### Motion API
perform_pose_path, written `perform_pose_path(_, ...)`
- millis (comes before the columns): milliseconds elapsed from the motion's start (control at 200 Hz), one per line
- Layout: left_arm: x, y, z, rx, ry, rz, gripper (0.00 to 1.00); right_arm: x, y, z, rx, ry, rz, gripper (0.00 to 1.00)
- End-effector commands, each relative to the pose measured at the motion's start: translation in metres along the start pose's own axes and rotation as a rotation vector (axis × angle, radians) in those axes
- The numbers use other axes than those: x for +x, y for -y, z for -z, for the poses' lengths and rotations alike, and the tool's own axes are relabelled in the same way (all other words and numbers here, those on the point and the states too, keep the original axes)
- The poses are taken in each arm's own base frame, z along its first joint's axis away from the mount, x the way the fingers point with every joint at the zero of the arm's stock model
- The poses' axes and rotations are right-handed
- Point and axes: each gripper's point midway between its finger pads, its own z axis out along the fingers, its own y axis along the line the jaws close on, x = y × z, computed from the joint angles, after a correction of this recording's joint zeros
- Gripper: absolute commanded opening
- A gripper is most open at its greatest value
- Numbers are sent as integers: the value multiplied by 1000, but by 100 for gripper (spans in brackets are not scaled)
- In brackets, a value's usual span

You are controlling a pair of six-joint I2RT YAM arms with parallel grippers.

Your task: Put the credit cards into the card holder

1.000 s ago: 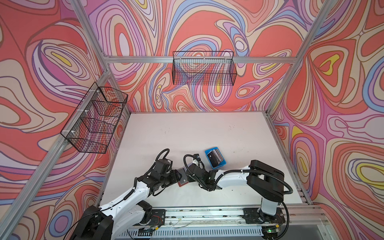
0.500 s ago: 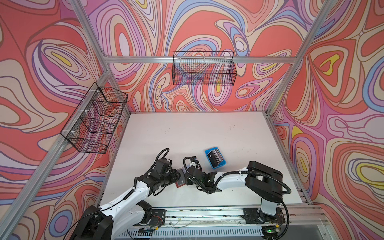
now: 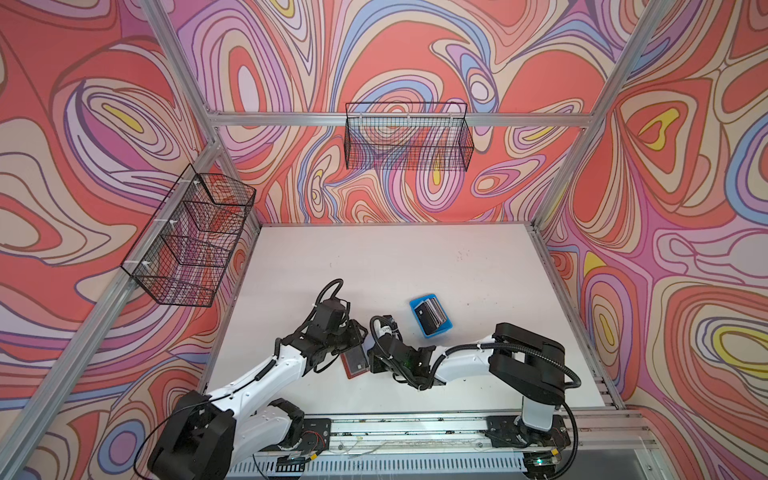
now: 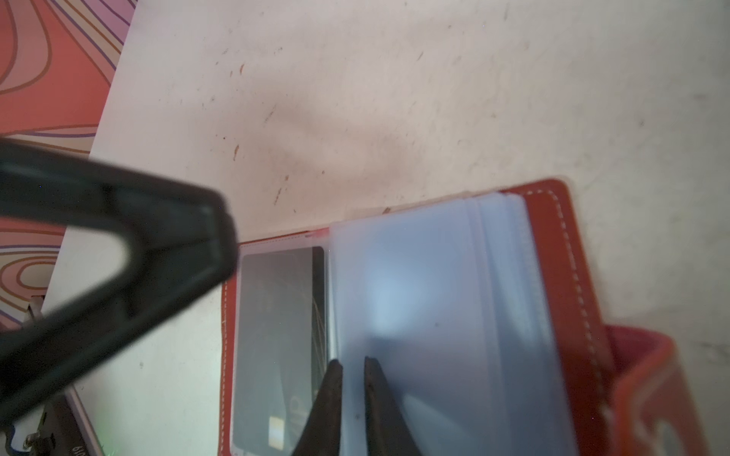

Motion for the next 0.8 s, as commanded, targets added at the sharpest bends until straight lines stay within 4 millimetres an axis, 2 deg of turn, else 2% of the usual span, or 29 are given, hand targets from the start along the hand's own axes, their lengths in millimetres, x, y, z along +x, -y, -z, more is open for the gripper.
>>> perform_pose_path(0,0,11,-10,82,-16,24,28,19,8,-5,7,-51,-5,11)
perform_pose_path(205,5,2,-19,98,-8,65,25,24,6,-5,-19,-57,-12,6)
perform_pose_path(366,13,-18,-27,60,-7,126,23,24,5,-5,-34,-57,-21,3)
perform_pose_path(611,27,-35,-44,46,-49,181,16,26,1,-4,-62,-58,-27,0)
perform_pose_path(796,30,-53,-43,-47,-40,197,12,21,-3,1,-75,-45,-22,2)
